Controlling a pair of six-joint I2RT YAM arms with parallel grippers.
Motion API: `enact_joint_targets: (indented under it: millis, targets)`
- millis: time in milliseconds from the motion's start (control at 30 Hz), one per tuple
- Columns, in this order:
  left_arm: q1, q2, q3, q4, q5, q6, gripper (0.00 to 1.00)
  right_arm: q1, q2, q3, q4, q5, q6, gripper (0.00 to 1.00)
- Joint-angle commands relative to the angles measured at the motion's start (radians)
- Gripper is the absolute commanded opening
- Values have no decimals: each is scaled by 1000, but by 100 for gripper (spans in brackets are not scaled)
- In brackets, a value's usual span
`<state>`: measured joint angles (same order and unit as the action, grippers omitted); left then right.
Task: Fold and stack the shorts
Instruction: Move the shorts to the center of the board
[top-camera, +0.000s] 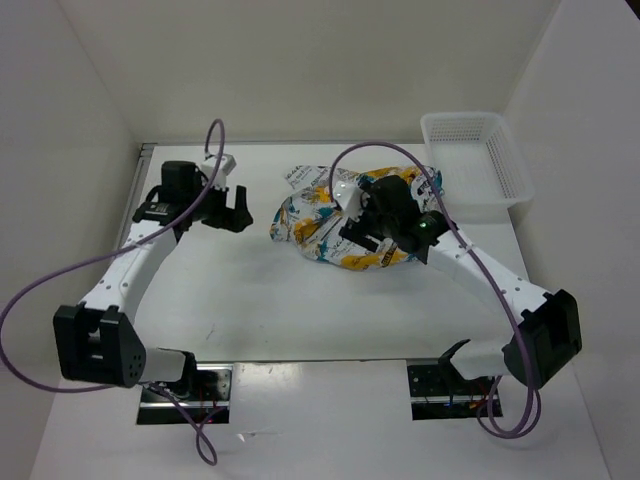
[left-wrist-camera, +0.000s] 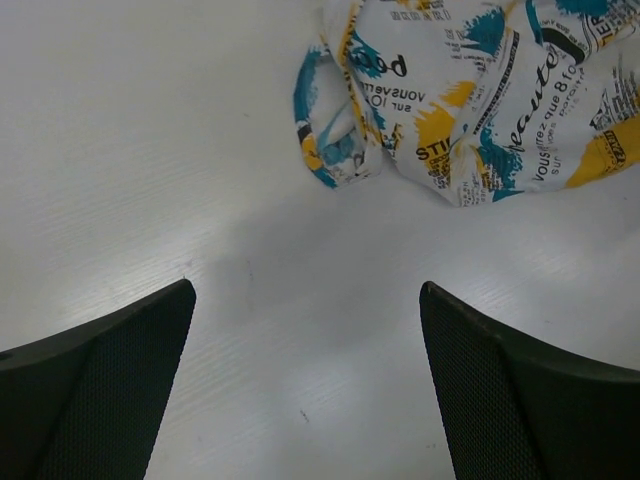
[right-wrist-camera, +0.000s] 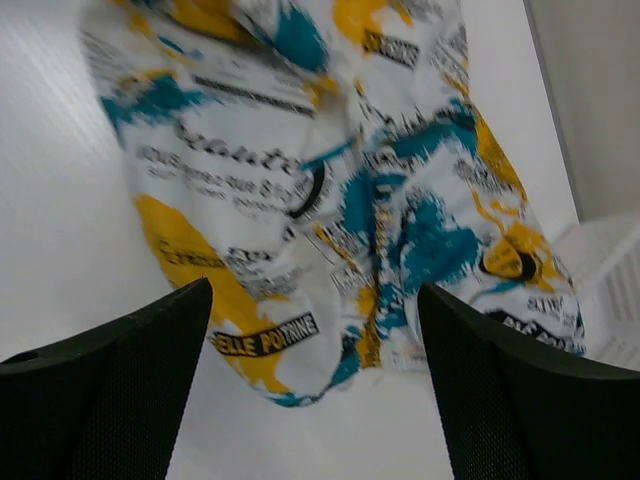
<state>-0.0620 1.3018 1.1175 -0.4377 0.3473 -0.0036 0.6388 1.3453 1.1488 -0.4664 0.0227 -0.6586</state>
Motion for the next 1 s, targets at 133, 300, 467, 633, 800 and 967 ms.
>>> enact_joint_targets:
  millis: [133, 300, 467, 633, 800, 967]
  targets:
    - [-56, 258, 152, 145, 48, 4, 100, -211, -49, -190, 31, -12, -203, 86]
    - [-108, 424, 278, 177, 48, 4, 100, -243, -69, -290, 44, -12, -237, 86]
    - [-205, 615, 421, 177, 71, 4, 100, -263, -49, -337, 44, -21, -271, 87]
    - [-246, 738, 490, 221, 27, 4, 100, -263, 1, -363, 150, -1, -237, 89]
    - [-246, 818, 542, 231, -19, 4, 84, -263, 38, -400, 253, -1, -171, 83]
    - [-255, 840, 556, 227, 35, 4, 16, -263, 63, -422, 253, -35, -171, 47]
